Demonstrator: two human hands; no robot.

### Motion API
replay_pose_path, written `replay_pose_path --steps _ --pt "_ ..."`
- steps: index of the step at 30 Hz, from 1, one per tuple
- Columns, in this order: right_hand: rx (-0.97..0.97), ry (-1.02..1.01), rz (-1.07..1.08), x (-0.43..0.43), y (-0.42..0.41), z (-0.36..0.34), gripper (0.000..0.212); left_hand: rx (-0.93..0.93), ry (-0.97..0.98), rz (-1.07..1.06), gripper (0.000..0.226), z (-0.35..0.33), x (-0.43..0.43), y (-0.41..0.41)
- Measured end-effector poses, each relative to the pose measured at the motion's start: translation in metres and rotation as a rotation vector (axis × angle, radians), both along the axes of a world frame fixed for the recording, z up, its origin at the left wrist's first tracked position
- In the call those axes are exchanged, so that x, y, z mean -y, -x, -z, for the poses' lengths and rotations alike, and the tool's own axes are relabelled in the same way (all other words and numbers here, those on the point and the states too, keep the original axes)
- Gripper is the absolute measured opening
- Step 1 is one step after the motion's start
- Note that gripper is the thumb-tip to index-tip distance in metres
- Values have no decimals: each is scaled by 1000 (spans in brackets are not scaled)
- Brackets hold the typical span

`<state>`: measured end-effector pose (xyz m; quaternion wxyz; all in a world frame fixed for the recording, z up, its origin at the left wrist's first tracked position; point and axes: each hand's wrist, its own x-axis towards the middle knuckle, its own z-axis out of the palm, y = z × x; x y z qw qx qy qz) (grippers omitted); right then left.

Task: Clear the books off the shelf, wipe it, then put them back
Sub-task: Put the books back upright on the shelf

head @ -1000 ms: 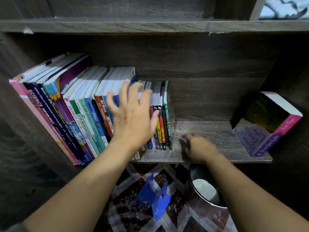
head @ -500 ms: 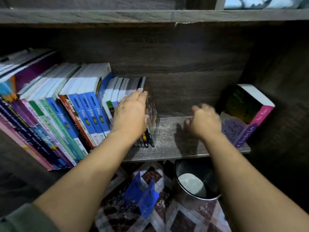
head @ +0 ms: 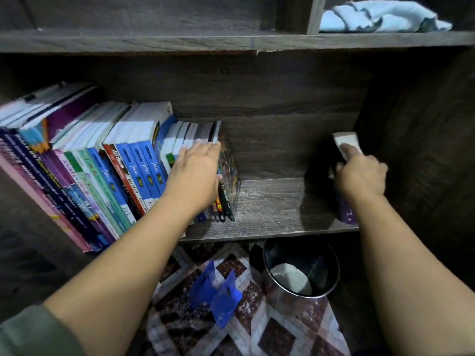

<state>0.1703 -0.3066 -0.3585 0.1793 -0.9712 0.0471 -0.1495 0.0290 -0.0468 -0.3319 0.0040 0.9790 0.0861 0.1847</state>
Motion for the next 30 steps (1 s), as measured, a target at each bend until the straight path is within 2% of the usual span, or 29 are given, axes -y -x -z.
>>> replay_pose_path --steps 2,4,8,10,12,15,19,20,23,27,30 --pt "48 30 -87 -18 6 0 44 116 -108 -28 59 4 2 18" --pt "136 -28 -133 -38 19 -2 44 179 -167 -109 55 5 1 29" --pt "230 -215 -178 -72 41 -1 43 104 -164 -303 56 -2 -5 30" --pt "244 -220 -254 -86 54 8 43 69 -182 -322 58 1 -7 29" --pt "241 -104 -344 -100 64 15 45 41 -203 -311 59 6 -11 28" --pt "228 183 -423 -112 70 14 49 50 -216 -298 61 8 -15 27" --pt "114 453 -502 -114 76 7 32 70 -208 -276 62 10 -18 27" --pt "101 507 -511 -114 78 7 33 61 -210 -271 63 12 -19 27" --pt "213 668 -488 -103 79 16 41 40 -222 -252 65 17 -21 28" --pt "395 871 -324 -82 76 44 50 71 -228 -232 66 20 -23 29" --pt "440 1027 -454 -69 64 67 53 89 -209 -233 66 24 -23 28"
